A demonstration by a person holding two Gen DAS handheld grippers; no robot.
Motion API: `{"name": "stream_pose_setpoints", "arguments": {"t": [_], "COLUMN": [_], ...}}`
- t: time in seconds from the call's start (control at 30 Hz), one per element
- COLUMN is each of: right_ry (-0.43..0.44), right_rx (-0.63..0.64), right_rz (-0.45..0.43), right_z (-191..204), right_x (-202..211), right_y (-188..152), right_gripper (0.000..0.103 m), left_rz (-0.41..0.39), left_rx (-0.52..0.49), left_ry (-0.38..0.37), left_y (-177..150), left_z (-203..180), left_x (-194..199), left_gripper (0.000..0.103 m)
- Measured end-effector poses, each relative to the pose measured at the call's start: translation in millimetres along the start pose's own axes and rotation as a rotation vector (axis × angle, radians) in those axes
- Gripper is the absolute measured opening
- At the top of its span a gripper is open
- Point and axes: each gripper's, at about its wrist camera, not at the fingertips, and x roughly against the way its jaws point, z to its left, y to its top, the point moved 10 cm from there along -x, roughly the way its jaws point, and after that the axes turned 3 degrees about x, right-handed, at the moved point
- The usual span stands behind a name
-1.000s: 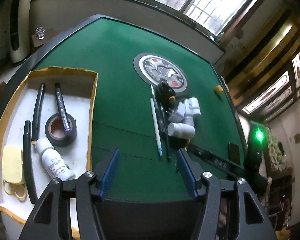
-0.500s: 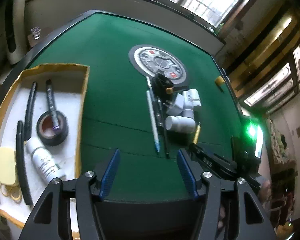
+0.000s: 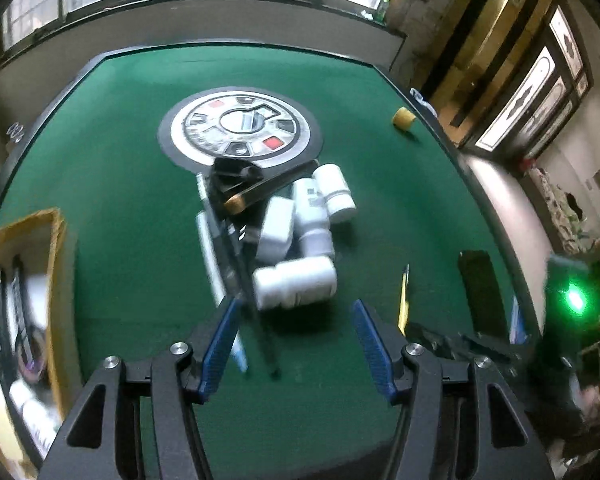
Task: Organize rigid objects
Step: 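Grasp a white pill bottle with the left gripper while the right grasps the yellow pencil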
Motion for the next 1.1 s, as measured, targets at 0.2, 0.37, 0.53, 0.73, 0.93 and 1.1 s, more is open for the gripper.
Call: {"name": "stream_pose_setpoints", "arguments": {"t": [0.2, 0.37, 0.53, 0.73, 0.93, 1.1], "right_ry": [0.073, 0.064, 0.076, 0.058, 0.061, 0.061], "right_rx": [-0.018, 0.005, 0.012, 0.023, 0.014, 0.017], "right_rz": [-0.015, 0.007, -0.008, -0.014, -0.013, -0.016], "right_z": [0, 3, 2, 5, 4, 6], "right_x": [5, -10, -7, -7, -8, -8], "right_y": [-5, -10, -10, -13, -14, -16], "right_gripper": [0.016, 0.016, 0.017, 0.018, 0.018, 0.022], "left_rz": [0.054, 0.085, 0.141, 0.1, 0.155, 0.169], "left_rx": [-0.012, -0.056, -0.096, -0.179, -0.092, -0.024], "left_ry": [-0.007, -0.017, -0.066, 0.015, -0.12, -0.132], "left_y": [17, 6, -12, 4, 13, 26], "left_z": [-8, -14, -26, -25, -22, -5], "left_x": [-42, -50, -41, -54, -53, -54], "left_gripper": [0.062, 0.063, 0.063, 0.063, 0.063, 0.066]}}
